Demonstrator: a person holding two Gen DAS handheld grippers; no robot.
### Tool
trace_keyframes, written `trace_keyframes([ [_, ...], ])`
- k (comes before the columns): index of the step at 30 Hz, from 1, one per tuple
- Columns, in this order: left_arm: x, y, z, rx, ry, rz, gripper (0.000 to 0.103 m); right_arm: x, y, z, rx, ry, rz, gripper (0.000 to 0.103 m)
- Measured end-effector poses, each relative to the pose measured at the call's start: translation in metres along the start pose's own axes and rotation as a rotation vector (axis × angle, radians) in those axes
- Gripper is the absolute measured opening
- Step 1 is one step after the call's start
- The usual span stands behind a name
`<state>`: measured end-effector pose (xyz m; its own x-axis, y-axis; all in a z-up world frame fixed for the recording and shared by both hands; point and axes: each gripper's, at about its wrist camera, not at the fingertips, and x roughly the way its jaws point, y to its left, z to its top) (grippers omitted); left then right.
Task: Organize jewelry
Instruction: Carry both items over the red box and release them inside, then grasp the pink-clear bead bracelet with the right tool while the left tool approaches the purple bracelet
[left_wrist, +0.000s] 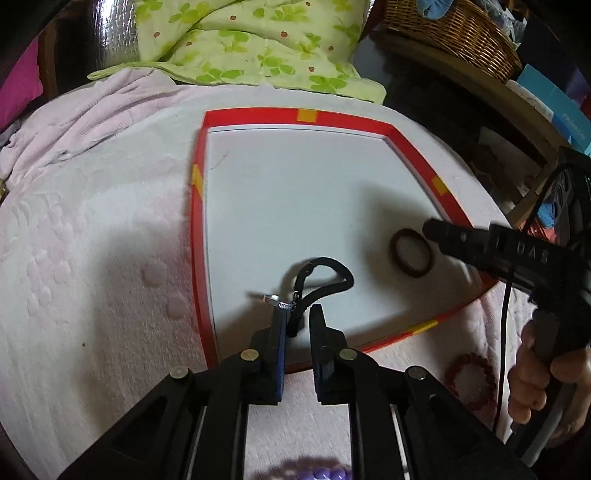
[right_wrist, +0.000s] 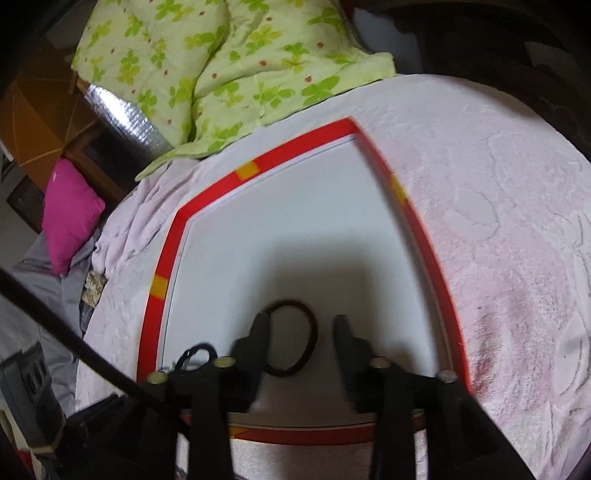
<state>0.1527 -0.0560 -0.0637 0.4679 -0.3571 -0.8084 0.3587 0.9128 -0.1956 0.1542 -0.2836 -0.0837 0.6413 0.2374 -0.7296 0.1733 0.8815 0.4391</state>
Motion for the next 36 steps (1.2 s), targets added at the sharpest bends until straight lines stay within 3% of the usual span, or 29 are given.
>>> trace_keyframes([
  [7, -0.012, 0.001, -0.005, -0.004, -0.018, 0.030, 0.015, -0.035, -0.009, 0.001, 0.042, -0.082, 0.035, 0.044],
  [9, -0.021, 0.002, -0.007, -0.001, -0.045, 0.042, 0.026, -0.046, -0.012, 0.000, 0.052, -0.093, 0.049, 0.044],
  [11, -0.032, 0.002, -0.012, 0.003, -0.086, 0.046, 0.047, -0.058, -0.016, -0.004, 0.051, -0.105, 0.059, 0.044],
  [14, -0.058, 0.002, -0.023, 0.008, -0.167, 0.055, 0.061, -0.078, -0.022, -0.013, 0.048, -0.117, 0.073, 0.044],
  [17, -0.076, 0.005, -0.038, 0.014, -0.203, 0.081, 0.062, -0.097, -0.035, -0.025, 0.060, -0.124, 0.088, 0.044],
  [25, -0.103, 0.018, -0.095, -0.034, -0.183, 0.105, 0.062, -0.148, -0.069, -0.077, 0.141, -0.139, 0.195, 0.044],
  [30, -0.109, 0.013, -0.126, -0.014, -0.148, 0.112, 0.063, -0.154, -0.070, -0.101, 0.163, -0.102, 0.269, 0.044],
  [36, -0.100, 0.000, -0.134, 0.076, -0.113, 0.135, 0.064, -0.138, -0.052, -0.118, 0.128, -0.001, 0.345, 0.044],
])
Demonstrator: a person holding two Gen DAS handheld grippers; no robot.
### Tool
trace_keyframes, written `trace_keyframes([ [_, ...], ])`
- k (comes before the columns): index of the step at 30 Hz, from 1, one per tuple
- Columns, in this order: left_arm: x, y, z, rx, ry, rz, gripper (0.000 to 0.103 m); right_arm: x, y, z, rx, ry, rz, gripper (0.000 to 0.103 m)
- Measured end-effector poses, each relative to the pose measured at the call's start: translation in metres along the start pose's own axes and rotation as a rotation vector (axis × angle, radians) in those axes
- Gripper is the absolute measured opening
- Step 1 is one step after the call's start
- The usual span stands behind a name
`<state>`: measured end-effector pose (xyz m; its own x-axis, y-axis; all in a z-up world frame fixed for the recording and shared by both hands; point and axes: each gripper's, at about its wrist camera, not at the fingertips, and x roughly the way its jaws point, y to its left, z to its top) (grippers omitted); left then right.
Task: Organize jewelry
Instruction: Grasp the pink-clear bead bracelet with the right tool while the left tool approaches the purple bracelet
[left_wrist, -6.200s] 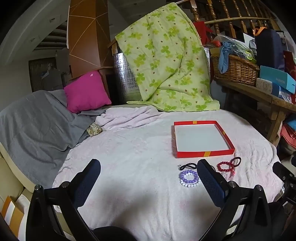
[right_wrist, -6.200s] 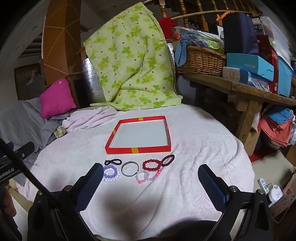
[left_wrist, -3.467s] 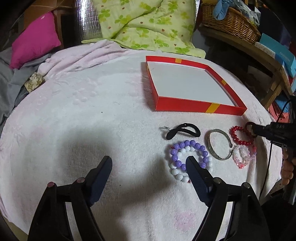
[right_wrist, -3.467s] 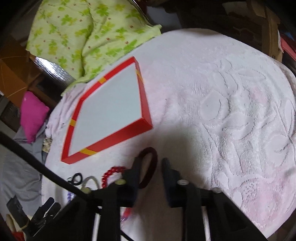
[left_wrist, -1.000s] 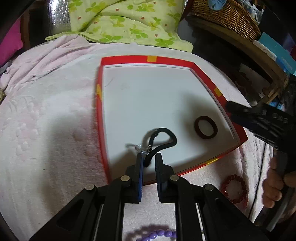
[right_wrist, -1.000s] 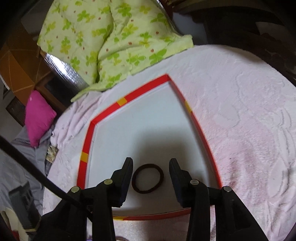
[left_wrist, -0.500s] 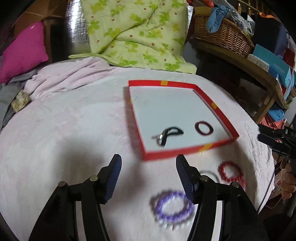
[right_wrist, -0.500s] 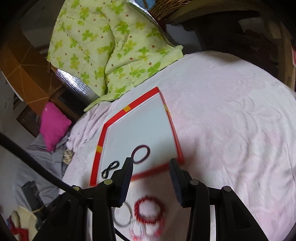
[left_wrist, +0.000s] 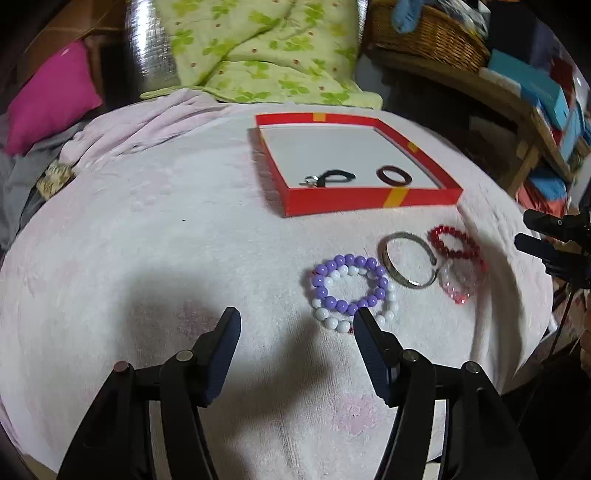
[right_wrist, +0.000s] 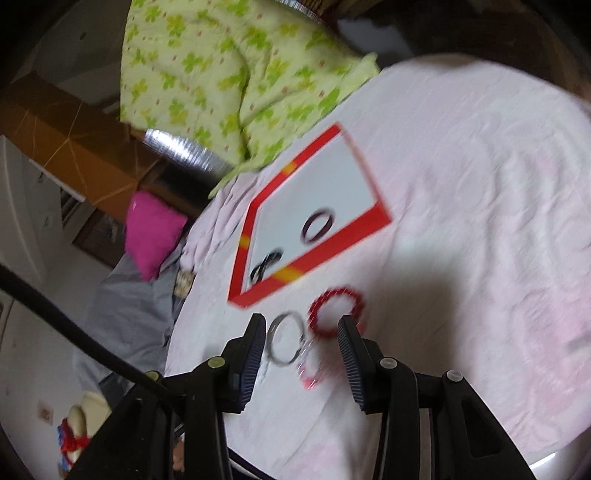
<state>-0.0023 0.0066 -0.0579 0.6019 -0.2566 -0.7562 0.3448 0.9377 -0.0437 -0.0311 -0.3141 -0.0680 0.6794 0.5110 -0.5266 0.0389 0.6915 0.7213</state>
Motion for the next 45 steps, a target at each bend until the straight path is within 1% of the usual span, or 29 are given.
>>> trace_keyframes([
  [2, 0.004, -0.001, 0.001, 0.011, 0.008, -0.001, 0.064, 0.012, 0.003, -0.006, -0.015, 0.050, 0.012, 0.044],
  [5, 0.008, -0.001, 0.002, 0.017, 0.026, -0.016, 0.064, 0.028, 0.004, -0.011, -0.043, 0.099, -0.018, 0.044],
  [7, 0.010, -0.004, 0.003, 0.029, 0.029, -0.033, 0.064, 0.037, 0.003, -0.012, -0.046, 0.113, -0.041, 0.043],
  [9, 0.010, -0.008, 0.004, 0.045, 0.030, -0.043, 0.064, 0.042, 0.003, -0.013, -0.043, 0.116, -0.054, 0.038],
  [13, 0.010, -0.013, 0.002, 0.075, 0.039, -0.074, 0.065, 0.057, 0.006, -0.012, -0.065, 0.136, -0.104, 0.038],
  [16, 0.011, -0.014, 0.003, 0.078, 0.046, -0.091, 0.070, 0.073, 0.008, -0.015, -0.103, 0.167, -0.188, 0.029],
  [18, 0.013, -0.015, 0.003, 0.071, 0.053, -0.107, 0.071, 0.081, 0.010, -0.018, -0.133, 0.193, -0.214, 0.014],
  [19, 0.015, -0.016, 0.004, 0.068, 0.059, -0.113, 0.071, 0.084, 0.013, -0.020, -0.160, 0.198, -0.232, 0.010],
  [21, 0.018, -0.018, 0.007, 0.071, 0.064, -0.118, 0.071, 0.085, 0.020, -0.023, -0.221, 0.171, -0.286, 0.009],
  [22, 0.020, -0.019, 0.009, 0.077, 0.066, -0.118, 0.071, 0.082, 0.022, -0.024, -0.236, 0.158, -0.293, 0.009],
  [24, 0.025, -0.021, 0.014, 0.079, 0.067, -0.118, 0.071, 0.073, 0.025, -0.022, -0.245, 0.122, -0.272, 0.009],
  [27, 0.034, -0.023, 0.020, 0.083, 0.077, -0.115, 0.071, 0.063, 0.025, -0.019, -0.226, 0.100, -0.226, 0.009],
  [29, 0.038, -0.022, 0.022, 0.077, 0.076, -0.108, 0.071, 0.058, 0.021, -0.016, -0.190, 0.093, -0.186, 0.009],
  [32, 0.040, -0.021, 0.026, 0.064, 0.054, -0.107, 0.070, 0.051, 0.017, -0.011, -0.130, 0.076, -0.116, 0.009],
  [33, 0.038, -0.021, 0.026, 0.062, 0.039, -0.113, 0.067, 0.049, 0.015, -0.009, -0.112, 0.070, -0.092, 0.009],
  [35, 0.037, -0.021, 0.027, 0.070, 0.029, -0.122, 0.036, 0.048, 0.012, -0.007, -0.068, 0.068, -0.029, 0.009],
  [36, 0.038, -0.022, 0.027, 0.076, 0.029, -0.117, 0.031, 0.048, 0.010, -0.007, -0.049, 0.070, -0.005, 0.009],
  [38, 0.040, -0.020, 0.027, 0.076, 0.033, -0.101, 0.015, 0.050, 0.008, -0.007, -0.016, 0.075, 0.036, 0.009],
  [40, 0.040, -0.017, 0.028, 0.063, 0.034, -0.099, 0.010, 0.053, 0.010, -0.006, -0.008, 0.075, 0.047, 0.009],
  [45, 0.036, -0.004, 0.029, 0.027, 0.013, -0.091, 0.008, 0.056, 0.016, -0.006, -0.010, 0.062, 0.067, 0.009],
])
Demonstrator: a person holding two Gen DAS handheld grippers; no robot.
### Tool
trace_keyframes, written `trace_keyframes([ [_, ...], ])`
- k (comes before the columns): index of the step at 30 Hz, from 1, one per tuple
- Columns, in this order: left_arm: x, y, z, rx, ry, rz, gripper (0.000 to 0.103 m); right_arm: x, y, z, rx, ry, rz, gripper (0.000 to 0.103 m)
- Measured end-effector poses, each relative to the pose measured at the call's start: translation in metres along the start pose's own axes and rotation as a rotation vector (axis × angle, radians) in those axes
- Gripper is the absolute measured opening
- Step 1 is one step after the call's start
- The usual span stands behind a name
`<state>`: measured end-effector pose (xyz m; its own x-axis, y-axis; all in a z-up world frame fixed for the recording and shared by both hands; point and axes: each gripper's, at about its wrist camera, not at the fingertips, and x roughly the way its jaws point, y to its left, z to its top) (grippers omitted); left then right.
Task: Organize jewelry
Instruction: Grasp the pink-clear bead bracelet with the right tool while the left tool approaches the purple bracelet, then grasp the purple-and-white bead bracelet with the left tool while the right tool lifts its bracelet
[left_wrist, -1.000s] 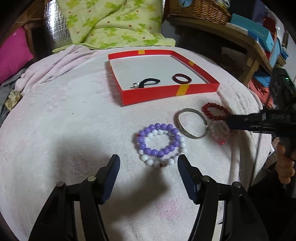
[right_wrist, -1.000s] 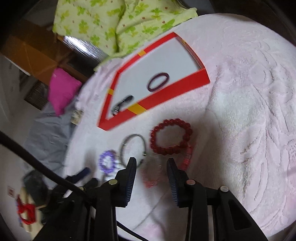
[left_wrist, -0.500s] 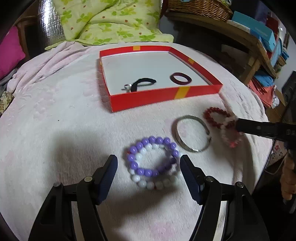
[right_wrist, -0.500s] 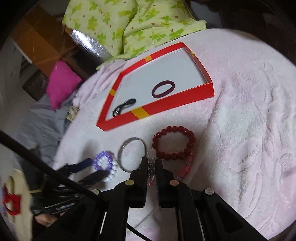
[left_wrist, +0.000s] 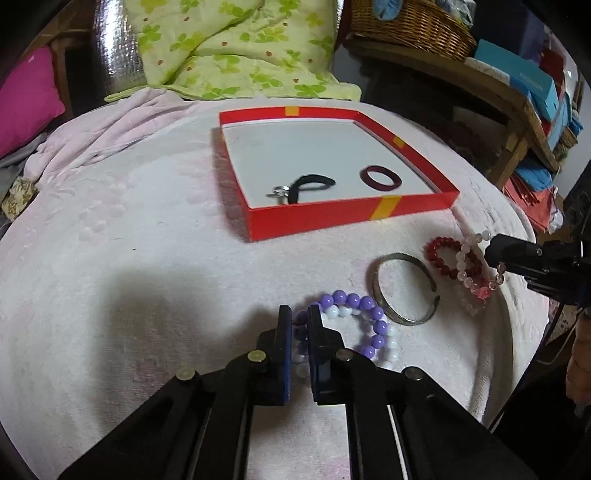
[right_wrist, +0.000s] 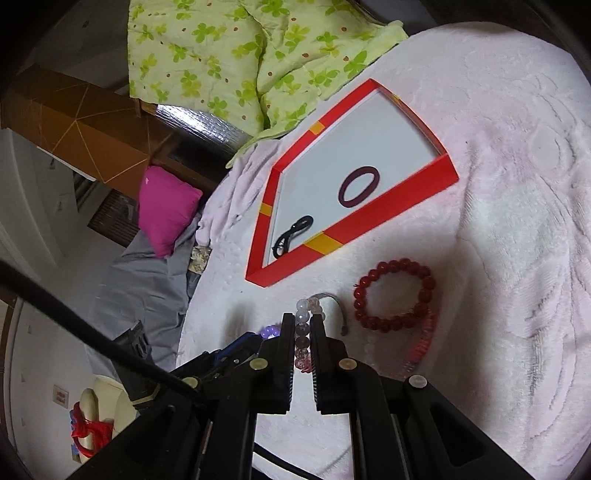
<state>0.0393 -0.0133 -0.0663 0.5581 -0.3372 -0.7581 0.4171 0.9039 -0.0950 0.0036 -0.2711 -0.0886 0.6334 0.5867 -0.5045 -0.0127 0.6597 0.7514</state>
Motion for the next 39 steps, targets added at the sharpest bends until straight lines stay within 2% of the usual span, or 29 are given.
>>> trace_keyframes([
  [6, -0.009, 0.010, 0.004, -0.024, -0.041, -0.003, 0.007, -0.001, -0.006, 0.001, 0.019, -0.012, -0.016, 0.009],
  [9, -0.003, 0.005, 0.005, -0.013, -0.011, -0.024, 0.010, -0.004, -0.010, 0.003, 0.028, -0.020, -0.021, 0.009],
  [10, 0.000, 0.001, 0.005, -0.001, 0.005, -0.022, 0.020, -0.005, -0.010, 0.003, 0.029, -0.022, -0.022, 0.009],
  [11, 0.003, -0.002, 0.005, 0.013, 0.018, -0.020, 0.038, -0.005, -0.011, 0.003, 0.029, -0.023, -0.022, 0.009],
  [12, 0.007, -0.006, 0.004, 0.030, 0.027, -0.011, 0.044, -0.006, -0.011, 0.003, 0.028, -0.022, -0.023, 0.009],
  [13, 0.009, -0.009, 0.002, 0.043, 0.032, 0.000, 0.046, -0.006, -0.010, 0.003, 0.026, -0.021, -0.024, 0.009],
  [16, 0.015, -0.012, 0.000, 0.058, 0.047, -0.004, 0.045, -0.004, -0.009, 0.003, 0.017, -0.012, -0.027, 0.009],
  [18, 0.017, -0.012, -0.001, 0.060, 0.050, 0.012, 0.026, -0.003, -0.008, 0.002, 0.011, -0.011, -0.032, 0.009],
  [19, 0.017, -0.010, -0.001, 0.052, 0.056, 0.009, 0.013, -0.003, -0.008, 0.003, 0.010, -0.011, -0.032, 0.009],
  [24, 0.008, -0.007, -0.001, 0.048, 0.013, 0.005, 0.010, -0.002, -0.009, 0.003, 0.012, -0.014, -0.032, 0.009],
  [30, -0.016, 0.008, 0.006, -0.026, -0.083, -0.027, 0.010, -0.006, -0.008, 0.005, 0.012, -0.038, -0.021, 0.009],
  [39, -0.031, 0.013, 0.018, -0.059, -0.162, -0.073, 0.009, -0.011, -0.002, 0.021, 0.005, -0.124, 0.025, 0.009],
])
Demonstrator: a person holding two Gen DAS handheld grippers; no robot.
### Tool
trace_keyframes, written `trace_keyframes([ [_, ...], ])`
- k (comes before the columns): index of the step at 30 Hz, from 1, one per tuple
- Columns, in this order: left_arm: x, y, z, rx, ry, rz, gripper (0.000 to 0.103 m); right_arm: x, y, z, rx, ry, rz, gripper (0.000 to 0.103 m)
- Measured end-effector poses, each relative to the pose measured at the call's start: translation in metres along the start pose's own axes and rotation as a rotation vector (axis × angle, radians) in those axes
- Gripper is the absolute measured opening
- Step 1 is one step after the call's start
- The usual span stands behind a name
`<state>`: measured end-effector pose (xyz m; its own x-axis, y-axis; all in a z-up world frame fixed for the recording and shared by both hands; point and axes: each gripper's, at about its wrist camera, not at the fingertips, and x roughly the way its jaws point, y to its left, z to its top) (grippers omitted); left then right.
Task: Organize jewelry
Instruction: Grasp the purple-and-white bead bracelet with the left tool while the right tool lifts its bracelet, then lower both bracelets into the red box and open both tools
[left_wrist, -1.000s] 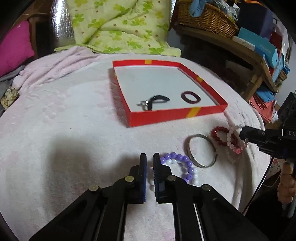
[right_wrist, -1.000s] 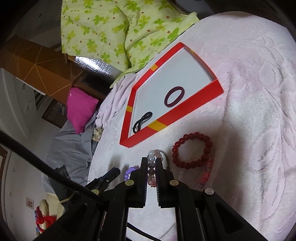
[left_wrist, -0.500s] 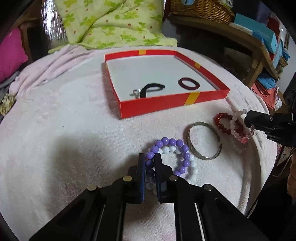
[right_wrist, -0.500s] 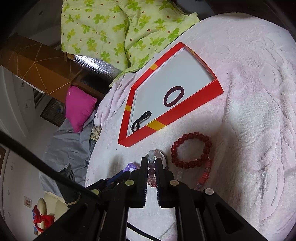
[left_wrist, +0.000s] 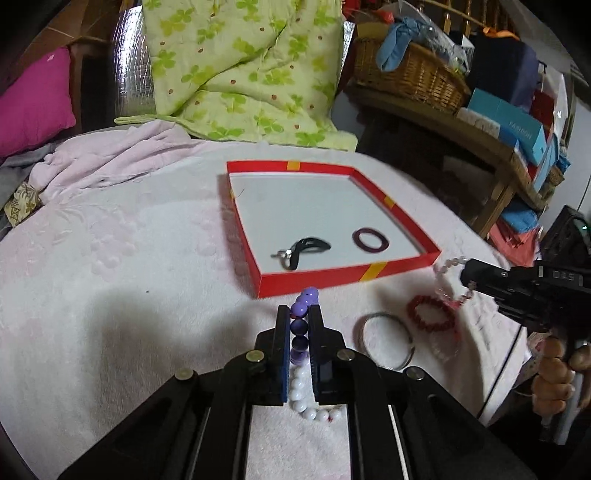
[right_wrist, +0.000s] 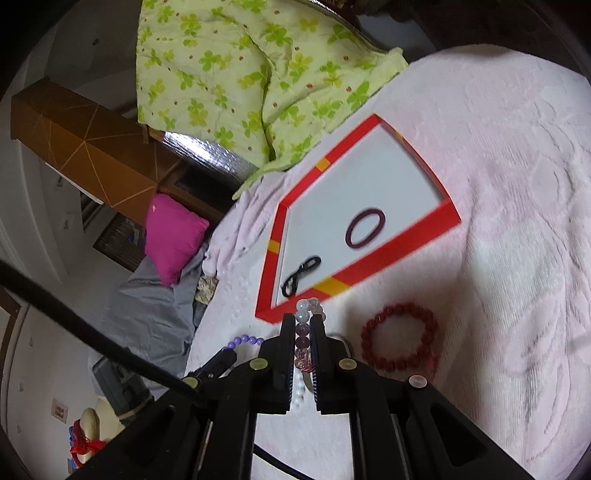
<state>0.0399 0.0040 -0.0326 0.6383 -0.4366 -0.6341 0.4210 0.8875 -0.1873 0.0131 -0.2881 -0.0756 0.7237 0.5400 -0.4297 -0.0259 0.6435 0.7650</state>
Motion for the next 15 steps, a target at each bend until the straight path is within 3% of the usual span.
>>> trace_keyframes([
  [6, -0.003, -0.003, 0.023, -0.010, -0.034, -0.034, 0.009, 0.009, 0.003, 0.024, -0.015, -0.054, 0.002, 0.009],
  [15, 0.021, -0.022, 0.084, 0.043, -0.094, 0.000, 0.009, 0.037, 0.006, 0.061, -0.017, -0.086, -0.039, 0.009],
])
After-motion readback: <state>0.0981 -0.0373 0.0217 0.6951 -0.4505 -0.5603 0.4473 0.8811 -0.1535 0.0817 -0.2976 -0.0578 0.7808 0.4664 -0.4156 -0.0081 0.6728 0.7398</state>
